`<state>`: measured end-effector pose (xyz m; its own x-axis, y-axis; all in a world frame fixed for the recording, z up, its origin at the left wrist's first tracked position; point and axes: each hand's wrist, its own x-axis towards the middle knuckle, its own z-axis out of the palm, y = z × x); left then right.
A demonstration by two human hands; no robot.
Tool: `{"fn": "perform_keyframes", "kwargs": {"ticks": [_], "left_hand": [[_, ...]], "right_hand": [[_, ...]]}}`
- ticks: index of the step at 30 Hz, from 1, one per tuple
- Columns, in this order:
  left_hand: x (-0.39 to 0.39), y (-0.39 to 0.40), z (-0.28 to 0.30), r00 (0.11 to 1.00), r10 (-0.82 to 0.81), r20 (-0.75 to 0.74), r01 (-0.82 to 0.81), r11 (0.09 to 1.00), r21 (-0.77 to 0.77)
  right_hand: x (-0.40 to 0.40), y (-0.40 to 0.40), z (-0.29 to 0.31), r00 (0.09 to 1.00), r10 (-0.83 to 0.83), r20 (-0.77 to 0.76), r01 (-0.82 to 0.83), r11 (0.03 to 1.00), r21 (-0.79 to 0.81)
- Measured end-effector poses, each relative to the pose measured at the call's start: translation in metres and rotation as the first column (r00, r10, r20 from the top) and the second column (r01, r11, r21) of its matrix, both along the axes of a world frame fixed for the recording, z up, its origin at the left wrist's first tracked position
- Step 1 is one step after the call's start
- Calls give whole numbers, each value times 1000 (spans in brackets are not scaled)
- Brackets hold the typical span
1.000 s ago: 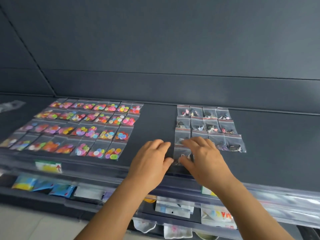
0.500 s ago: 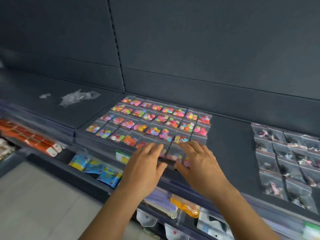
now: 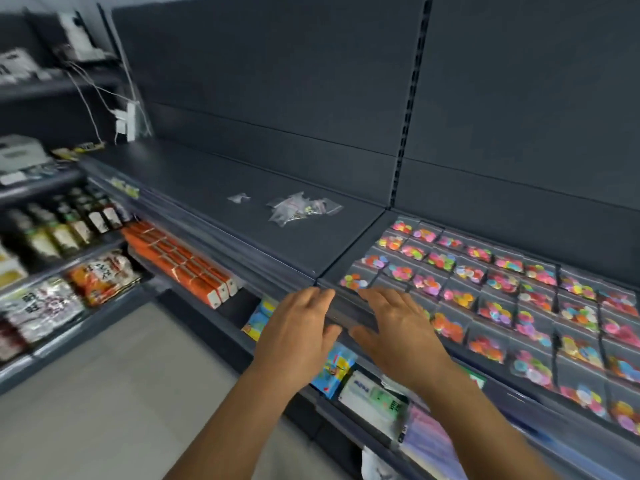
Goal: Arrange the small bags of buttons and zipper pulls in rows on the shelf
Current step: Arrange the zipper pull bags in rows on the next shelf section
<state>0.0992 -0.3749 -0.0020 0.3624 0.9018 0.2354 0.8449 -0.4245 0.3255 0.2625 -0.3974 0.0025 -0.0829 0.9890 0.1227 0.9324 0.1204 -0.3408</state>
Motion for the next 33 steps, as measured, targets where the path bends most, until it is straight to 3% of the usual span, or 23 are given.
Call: {"fn": "perform_keyframes", "kwargs": {"ticks": [15, 24, 33], "left_hand": [[-84, 162, 4, 995, 92, 35, -93, 995, 35], [-110, 294, -8, 987, 162, -19, -163, 986, -41], [-135, 366, -37, 971, 192, -146, -210, 969, -126]], "right_hand": [[-79, 181, 7, 994, 112, -7, -112, 994, 17], [-94, 305, 0, 992, 124, -11, -124, 992, -8], [-115, 377, -24, 970, 197, 143, -178, 975, -131]]}}
